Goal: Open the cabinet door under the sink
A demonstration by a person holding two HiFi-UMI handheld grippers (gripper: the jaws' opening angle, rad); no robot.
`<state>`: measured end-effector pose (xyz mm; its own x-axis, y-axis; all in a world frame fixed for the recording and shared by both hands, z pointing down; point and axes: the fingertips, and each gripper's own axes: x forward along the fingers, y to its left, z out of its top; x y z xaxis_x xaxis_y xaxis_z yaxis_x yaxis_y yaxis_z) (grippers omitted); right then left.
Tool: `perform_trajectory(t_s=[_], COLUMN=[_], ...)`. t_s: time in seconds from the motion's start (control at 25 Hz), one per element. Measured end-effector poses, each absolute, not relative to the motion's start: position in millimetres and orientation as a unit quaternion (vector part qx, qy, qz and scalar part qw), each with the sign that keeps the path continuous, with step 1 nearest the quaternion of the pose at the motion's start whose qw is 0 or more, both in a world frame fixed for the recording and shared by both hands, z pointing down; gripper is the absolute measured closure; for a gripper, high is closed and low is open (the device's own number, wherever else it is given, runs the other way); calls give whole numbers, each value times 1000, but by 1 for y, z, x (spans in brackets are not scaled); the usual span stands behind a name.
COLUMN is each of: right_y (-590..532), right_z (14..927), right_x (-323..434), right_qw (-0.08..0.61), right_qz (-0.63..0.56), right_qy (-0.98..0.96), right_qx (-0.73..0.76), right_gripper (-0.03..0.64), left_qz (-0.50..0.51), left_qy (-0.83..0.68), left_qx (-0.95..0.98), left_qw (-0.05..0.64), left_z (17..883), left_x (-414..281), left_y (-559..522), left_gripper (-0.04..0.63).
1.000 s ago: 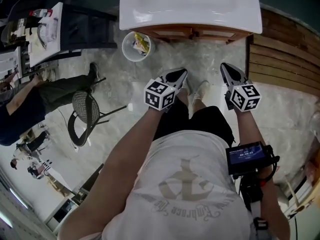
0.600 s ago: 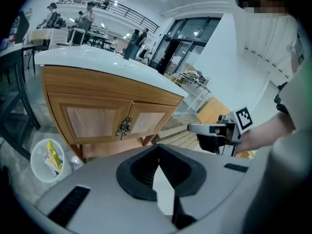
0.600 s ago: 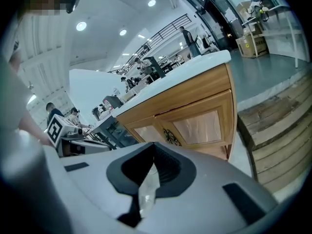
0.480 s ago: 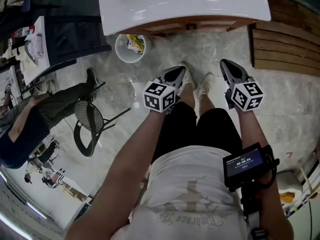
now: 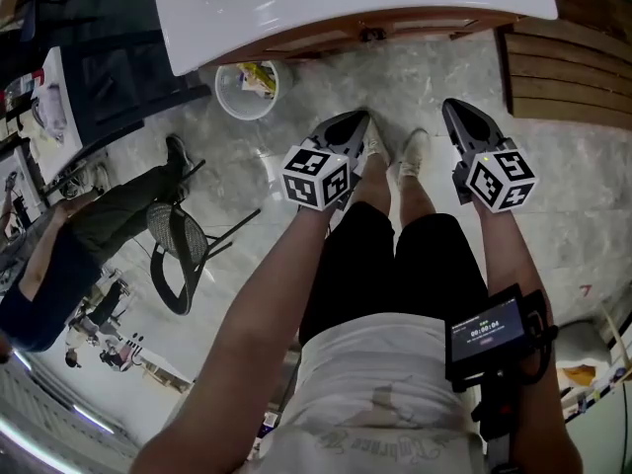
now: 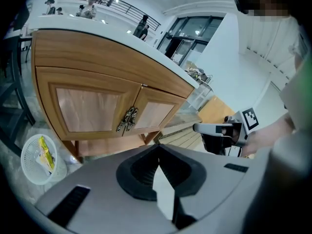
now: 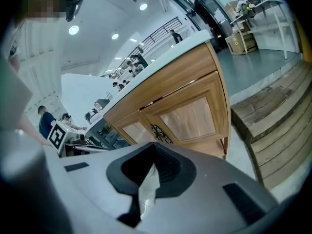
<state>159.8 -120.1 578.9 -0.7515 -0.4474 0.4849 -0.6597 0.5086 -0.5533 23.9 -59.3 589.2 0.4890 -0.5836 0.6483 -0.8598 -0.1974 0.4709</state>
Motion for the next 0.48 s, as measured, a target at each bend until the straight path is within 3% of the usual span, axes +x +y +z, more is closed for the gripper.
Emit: perform_trajectory(t_s=[0.48], right_y=[-120], right_z=[630], right_x=[159], right_qw=[150], right_qz=[381], right_qy=[-848], right_qx=[335], right_gripper=[604], left_qz=[164], left_qy=[-498], left_qx=[744], left_qw=[414], left_z=[639], left_x=[27], left_y=[-86], left_gripper=[584])
